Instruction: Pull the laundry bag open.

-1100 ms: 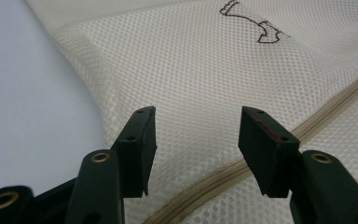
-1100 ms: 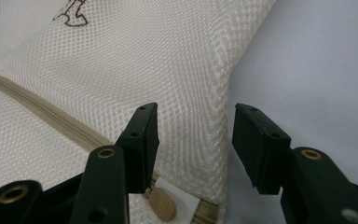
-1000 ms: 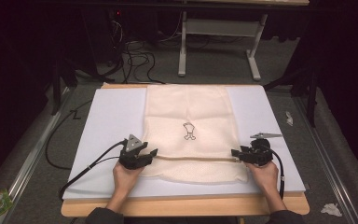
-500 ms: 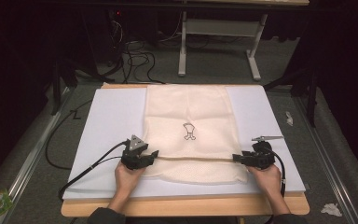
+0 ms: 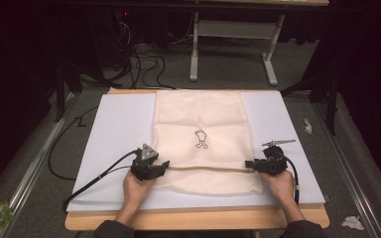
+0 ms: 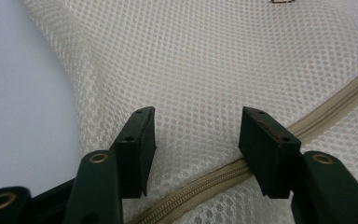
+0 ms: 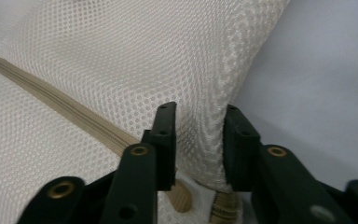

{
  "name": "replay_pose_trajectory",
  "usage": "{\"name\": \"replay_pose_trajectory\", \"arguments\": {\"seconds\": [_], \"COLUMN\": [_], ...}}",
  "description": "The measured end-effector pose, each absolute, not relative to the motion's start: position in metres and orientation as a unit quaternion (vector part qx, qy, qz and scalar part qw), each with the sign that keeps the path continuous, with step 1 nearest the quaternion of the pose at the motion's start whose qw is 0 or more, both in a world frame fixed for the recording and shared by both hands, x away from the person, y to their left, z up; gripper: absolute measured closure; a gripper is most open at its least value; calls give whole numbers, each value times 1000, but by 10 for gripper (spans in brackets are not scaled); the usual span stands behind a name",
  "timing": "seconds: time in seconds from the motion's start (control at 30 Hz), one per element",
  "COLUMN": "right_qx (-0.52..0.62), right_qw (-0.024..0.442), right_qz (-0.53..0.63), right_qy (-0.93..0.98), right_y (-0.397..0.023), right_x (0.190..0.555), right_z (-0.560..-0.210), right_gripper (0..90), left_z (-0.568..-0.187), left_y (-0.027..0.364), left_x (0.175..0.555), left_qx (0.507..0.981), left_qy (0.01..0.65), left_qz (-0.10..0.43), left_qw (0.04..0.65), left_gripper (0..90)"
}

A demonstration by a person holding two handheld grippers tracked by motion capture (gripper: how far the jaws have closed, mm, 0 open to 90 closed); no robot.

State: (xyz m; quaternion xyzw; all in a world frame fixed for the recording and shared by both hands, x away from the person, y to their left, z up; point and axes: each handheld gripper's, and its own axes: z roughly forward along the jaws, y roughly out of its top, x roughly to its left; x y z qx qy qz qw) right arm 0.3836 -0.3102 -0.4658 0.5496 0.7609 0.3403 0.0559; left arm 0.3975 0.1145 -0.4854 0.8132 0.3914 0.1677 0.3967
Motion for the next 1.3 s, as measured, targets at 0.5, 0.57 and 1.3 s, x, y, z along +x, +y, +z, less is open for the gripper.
{"name": "replay_pose_trajectory", "arguments": {"seconds": [0.5, 0.57, 1.3], "right_qx": [514, 512, 493], "right_qw": [73, 74, 93], "right_qz": [362, 363, 381], "right_qy": [774, 775, 777], "right_y": [-310, -310, -307], "right_x": [383, 383, 380], "right_z": [-446, -444, -419], "right_gripper": [873, 875, 879], "left_z": [-485, -485, -464], "left_y": [115, 115, 118], "left_x": [398, 398, 397], "left_qx": [812, 813, 797], "left_qy": [392, 392, 387], "left_qz": [165, 165, 137], "left_qw": [399, 398, 444], "left_gripper": [464, 464, 467]}}
